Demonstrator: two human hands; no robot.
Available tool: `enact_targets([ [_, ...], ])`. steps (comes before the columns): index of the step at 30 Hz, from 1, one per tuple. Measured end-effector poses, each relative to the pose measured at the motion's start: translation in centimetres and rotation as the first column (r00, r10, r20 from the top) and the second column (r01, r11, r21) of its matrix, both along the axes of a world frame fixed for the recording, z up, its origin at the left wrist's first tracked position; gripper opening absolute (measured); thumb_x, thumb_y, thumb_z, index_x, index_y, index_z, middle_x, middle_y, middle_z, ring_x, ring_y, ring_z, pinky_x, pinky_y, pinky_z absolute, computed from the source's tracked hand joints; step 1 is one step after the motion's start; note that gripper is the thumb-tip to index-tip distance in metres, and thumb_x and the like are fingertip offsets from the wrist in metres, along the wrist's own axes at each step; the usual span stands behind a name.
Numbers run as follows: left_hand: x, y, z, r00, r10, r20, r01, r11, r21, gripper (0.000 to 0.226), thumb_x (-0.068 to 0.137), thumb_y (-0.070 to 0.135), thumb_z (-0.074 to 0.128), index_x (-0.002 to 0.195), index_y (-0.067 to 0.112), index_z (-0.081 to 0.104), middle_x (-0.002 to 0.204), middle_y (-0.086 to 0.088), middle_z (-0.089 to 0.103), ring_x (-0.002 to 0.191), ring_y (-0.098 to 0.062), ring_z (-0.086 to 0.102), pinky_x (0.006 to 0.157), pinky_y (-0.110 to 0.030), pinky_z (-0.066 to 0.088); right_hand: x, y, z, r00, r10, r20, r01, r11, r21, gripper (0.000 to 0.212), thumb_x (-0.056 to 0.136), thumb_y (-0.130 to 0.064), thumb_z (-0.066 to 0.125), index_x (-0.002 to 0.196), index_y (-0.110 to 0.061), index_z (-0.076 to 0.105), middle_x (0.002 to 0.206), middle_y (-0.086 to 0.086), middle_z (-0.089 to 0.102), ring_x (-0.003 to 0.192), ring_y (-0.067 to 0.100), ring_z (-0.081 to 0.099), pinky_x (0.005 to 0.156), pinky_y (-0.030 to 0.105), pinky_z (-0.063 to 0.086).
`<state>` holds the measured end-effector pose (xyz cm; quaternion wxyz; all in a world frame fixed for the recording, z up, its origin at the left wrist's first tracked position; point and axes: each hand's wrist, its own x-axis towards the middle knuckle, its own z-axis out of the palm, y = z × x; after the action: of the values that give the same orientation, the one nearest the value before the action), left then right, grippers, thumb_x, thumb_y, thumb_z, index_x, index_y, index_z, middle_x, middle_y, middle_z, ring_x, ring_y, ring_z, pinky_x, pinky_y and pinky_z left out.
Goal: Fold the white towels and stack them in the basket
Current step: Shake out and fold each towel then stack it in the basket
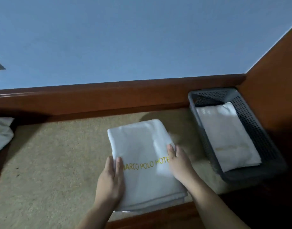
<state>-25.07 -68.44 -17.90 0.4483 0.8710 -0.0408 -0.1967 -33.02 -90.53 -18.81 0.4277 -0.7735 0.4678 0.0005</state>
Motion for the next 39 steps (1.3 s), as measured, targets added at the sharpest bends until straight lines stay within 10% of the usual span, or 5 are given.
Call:
enact_targets([
  [15,-7.6,-33.7,6.9,0.986,-0.165,0.024,0.161,0.903,-0.398,0.033,0.108,0.054,0.035,0.105,0.024,0.047,0.100,0.003,0.068,0.089,-0.019,0.064,0.074,-0.034,0.040,-9.2,-30.3,13.9,0.955,-0.238,0.177,0.287,0.894,-0.345,0.022,0.102,-0.016,0.049,0.113,-0.007,0.065,0.109,0.013,0.067,0.106,0.032,0.061,0.080,0.034,0.039],
  [21,-10.7,-40.5,-1.0,0.816,-0.315,-0.485,0.292,0.948,-0.125,0.088,0.092,0.043,0.067,0.153,0.009,0.014,0.141,-0.020,0.053,0.124,-0.038,0.060,0.103,-0.051,0.054,-13.3,-35.7,3.7,0.981,-0.037,-0.190,0.011,0.990,-0.139,0.077,0.094,-0.032,0.062,0.163,-0.019,0.029,0.163,0.008,0.038,0.150,0.026,0.037,0.123,0.041,0.030],
  [29,-12.3,-41.0,-3.9,0.714,-0.612,-0.339,0.698,0.660,0.279,0.110,0.101,0.044,0.059,0.157,0.002,-0.026,0.147,-0.025,0.046,0.127,-0.031,0.058,0.100,-0.034,0.053,-16.0,-30.7,-4.7,0.900,-0.076,-0.430,-0.100,0.923,-0.372,0.070,0.098,-0.045,0.054,0.161,-0.040,0.025,0.172,0.010,0.012,0.157,0.035,0.013,0.125,0.053,0.019],
  [33,-11.6,-42.5,-3.2,0.730,-0.606,-0.316,0.683,0.632,0.367,0.073,0.105,0.036,0.052,0.153,-0.008,0.020,0.142,-0.023,0.051,0.125,-0.031,0.059,0.085,-0.031,0.049,-15.7,-31.7,-3.9,0.866,-0.230,-0.444,0.010,0.896,-0.444,0.054,0.100,-0.044,0.048,0.151,-0.034,0.034,0.152,0.009,0.039,0.138,0.034,0.038,0.106,0.056,0.036],
  [39,-12.0,-41.8,-2.6,0.338,-0.888,-0.313,0.833,0.127,0.539,0.032,0.107,0.015,0.054,0.136,0.004,0.060,0.132,-0.014,0.065,0.121,-0.037,0.061,0.094,-0.045,0.047,-15.9,-33.6,-3.5,0.838,-0.269,-0.474,0.121,0.940,-0.319,0.046,0.104,-0.032,0.044,0.149,-0.023,0.037,0.146,0.024,0.040,0.132,0.048,0.040,0.106,0.052,0.041],
])
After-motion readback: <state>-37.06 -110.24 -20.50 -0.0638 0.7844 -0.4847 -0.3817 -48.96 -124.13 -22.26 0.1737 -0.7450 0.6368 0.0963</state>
